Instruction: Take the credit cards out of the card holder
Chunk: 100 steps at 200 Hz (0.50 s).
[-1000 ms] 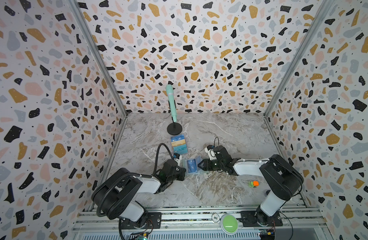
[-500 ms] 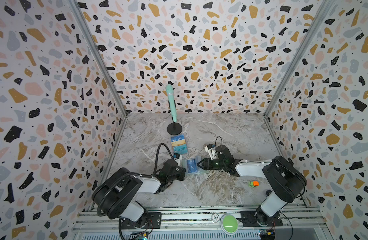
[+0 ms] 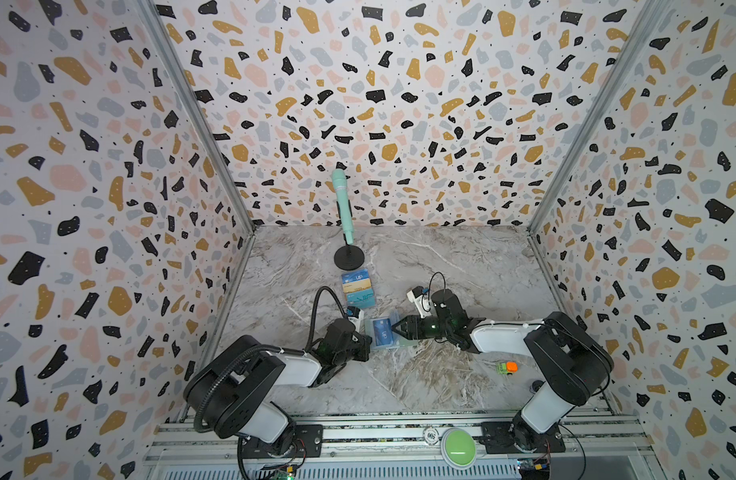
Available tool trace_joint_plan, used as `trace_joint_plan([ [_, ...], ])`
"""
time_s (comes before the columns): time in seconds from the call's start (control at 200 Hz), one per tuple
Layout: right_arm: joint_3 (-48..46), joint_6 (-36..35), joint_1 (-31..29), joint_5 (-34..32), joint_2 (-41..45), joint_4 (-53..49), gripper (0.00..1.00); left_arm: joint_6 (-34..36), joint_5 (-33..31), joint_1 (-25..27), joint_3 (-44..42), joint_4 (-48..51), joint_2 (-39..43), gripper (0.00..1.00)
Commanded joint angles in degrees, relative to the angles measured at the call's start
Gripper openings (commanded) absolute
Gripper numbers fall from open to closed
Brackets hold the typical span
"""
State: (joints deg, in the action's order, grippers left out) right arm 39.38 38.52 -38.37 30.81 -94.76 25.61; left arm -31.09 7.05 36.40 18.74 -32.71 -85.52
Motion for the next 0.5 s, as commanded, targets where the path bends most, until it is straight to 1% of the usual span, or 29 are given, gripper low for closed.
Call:
trace_joint_plan([
  [0.0, 0.2, 0.3, -0.3, 1.4, 1.4, 2.2, 0.53, 0.3, -0.5, -0.1, -0.7, 4.2, -1.5, 0.06],
  [0.23, 0.0, 0.7, -0.2, 0.6, 1.4, 2.1, 0.52, 0.4, -0.5, -0.1, -0.9, 4.3, -1.3, 0.06],
  [0.496, -0.9, 2.1, 0.0, 2.3, 1.8, 5.4, 0.44, 0.5, -0.7, -0.1, -1.2, 4.4, -1.0, 0.06],
])
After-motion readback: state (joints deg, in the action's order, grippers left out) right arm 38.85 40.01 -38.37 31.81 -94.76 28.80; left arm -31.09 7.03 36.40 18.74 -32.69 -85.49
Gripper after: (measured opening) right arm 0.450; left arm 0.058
